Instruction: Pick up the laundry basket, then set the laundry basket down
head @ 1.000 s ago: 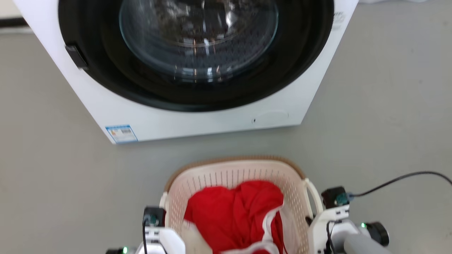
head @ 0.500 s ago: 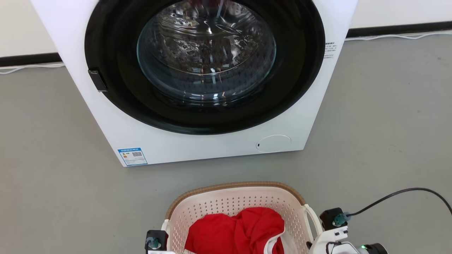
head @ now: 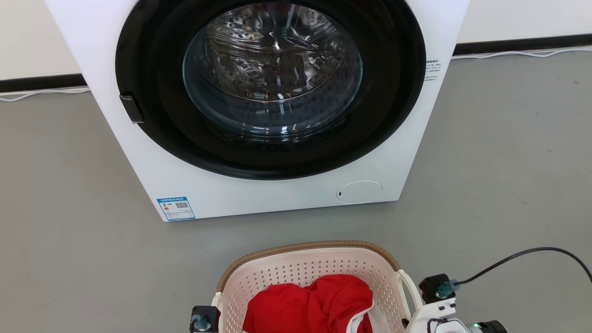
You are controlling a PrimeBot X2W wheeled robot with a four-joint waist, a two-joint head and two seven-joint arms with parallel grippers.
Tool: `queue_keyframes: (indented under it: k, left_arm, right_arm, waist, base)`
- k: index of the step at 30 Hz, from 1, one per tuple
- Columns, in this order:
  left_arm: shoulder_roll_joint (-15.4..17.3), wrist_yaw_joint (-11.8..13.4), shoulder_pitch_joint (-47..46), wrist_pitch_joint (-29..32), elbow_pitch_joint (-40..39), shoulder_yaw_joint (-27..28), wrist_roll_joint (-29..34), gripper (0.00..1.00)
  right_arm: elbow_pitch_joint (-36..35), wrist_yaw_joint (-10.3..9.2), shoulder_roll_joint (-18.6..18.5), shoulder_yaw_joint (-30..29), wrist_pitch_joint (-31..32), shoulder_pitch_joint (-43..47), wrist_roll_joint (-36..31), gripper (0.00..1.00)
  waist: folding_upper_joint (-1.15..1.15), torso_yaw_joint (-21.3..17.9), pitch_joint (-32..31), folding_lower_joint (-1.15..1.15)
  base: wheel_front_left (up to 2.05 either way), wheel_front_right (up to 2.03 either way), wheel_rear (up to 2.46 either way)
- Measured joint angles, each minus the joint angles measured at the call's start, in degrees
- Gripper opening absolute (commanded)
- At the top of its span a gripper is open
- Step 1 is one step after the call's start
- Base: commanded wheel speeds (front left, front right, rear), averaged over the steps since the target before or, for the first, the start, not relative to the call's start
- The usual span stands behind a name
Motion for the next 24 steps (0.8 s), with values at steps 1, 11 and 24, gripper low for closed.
queue_keyframes:
  k: [1,11,24]
  left_arm:
    - [0.0,0.0,0.0,0.0,0.0,-0.1,-0.1,0.00]
    - [0.0,0.1,-0.1,-0.6,0.2,-1.6,-1.5,0.00]
    - [0.2,0.8,-7.5,-4.3,0.5,-1.9,-2.0,0.00]
  right_arm:
    - [0.0,0.00,0.0,0.0,0.0,0.0,0.0,0.00]
    - [0.0,0.00,0.0,-0.3,0.2,0.0,0.0,0.00]
    - [-0.6,0.00,-0.3,-2.4,-4.2,-5.8,-1.0,0.00]
  waist:
    - [0.00,0.1,0.0,0.00]
    - [0.00,0.6,0.4,0.00]
    - [0.00,0.3,7.6,0.00]
  base:
    - [0.00,0.00,0.00]
    - [0.00,0.00,0.00]
    - [0.00,0.00,0.00]
